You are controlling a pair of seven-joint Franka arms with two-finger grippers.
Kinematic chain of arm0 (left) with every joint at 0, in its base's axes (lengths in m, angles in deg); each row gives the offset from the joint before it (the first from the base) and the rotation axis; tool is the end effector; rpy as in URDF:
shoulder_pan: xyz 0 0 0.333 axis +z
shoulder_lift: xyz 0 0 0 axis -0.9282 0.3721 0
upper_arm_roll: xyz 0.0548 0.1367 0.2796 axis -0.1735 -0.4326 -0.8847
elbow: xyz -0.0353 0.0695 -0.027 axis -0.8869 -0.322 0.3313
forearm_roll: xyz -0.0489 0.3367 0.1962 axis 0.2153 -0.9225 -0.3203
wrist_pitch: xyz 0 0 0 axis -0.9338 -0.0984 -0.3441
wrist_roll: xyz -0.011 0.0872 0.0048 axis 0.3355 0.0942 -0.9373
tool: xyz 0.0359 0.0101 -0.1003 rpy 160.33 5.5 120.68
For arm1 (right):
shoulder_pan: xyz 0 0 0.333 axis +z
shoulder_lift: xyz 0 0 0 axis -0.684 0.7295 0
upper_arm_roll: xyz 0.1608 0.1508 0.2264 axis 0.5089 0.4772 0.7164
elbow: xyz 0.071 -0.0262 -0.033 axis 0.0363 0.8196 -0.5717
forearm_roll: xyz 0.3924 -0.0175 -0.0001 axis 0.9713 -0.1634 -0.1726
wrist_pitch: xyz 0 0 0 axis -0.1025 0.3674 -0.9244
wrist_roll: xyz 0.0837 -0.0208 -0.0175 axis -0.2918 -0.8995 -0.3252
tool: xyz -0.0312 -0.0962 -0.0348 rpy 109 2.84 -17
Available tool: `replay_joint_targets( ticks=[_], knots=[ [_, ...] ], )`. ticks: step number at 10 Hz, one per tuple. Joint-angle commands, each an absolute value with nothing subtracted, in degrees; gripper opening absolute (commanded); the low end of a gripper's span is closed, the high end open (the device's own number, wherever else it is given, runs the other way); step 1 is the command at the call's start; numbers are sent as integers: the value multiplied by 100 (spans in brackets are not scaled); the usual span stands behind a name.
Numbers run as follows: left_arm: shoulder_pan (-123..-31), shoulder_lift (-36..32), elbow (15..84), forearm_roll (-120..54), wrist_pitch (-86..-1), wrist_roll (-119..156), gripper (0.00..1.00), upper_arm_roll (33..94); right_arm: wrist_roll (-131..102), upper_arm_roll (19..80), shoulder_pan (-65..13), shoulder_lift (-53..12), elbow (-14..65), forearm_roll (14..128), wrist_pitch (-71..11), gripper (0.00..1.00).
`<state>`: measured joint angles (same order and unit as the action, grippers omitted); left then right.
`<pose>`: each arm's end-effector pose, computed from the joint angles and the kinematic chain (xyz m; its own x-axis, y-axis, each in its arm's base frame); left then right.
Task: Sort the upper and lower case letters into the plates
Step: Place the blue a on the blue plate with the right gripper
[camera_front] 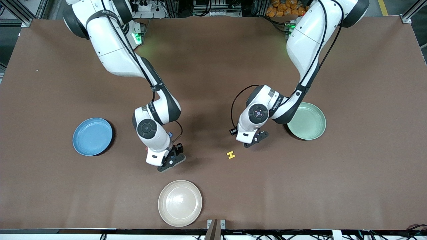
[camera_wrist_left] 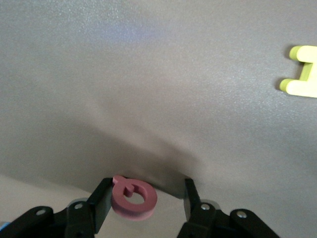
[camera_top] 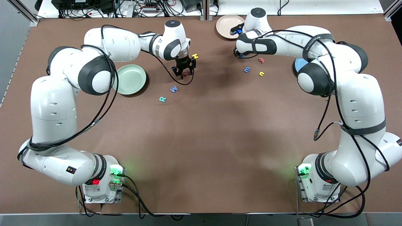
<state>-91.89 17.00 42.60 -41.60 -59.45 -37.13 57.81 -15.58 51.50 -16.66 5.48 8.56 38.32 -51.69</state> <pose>0.5623 -0.3907 0.1703 0.8605 0.4815 -0.1664 0.4906 -0.8712 0.0161 0.6739 0.2960 0.1865 0.8783 0.4668 0.1032 0.4687 -0.8833 0.0060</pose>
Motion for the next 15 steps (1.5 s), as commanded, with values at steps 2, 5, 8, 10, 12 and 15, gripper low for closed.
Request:
replay_joint_targets(
  ticks=[2,5,8,10,12,15],
  knots=[
    [-9232,1687,4378,-4423,-6019,-3790,57,5761,-2153,5222,-2283,-554,1708,3924,-4829,0],
    [-9232,1678,4378,-4424,-6010,-3799,54,5770,-3373,5213,-3126,-1416,2788,3933,-4557,0],
    [-9241,1687,4387,-4424,-6001,-3817,49,5770,-4140,5196,-3786,-1857,3616,3898,-4547,0],
    [-9241,1678,4387,-4424,-6001,-3826,43,5770,-4728,5187,-4269,-1893,3828,3871,-4539,0],
    [-9241,1678,4387,-4424,-6001,-3835,43,5770,-5073,5187,-4517,-1831,3820,3862,-4565,3],
    [-9250,1678,4387,-4424,-6001,-3843,43,5770,-5012,5196,-4465,-1796,3759,3871,-4600,100]
  ],
)
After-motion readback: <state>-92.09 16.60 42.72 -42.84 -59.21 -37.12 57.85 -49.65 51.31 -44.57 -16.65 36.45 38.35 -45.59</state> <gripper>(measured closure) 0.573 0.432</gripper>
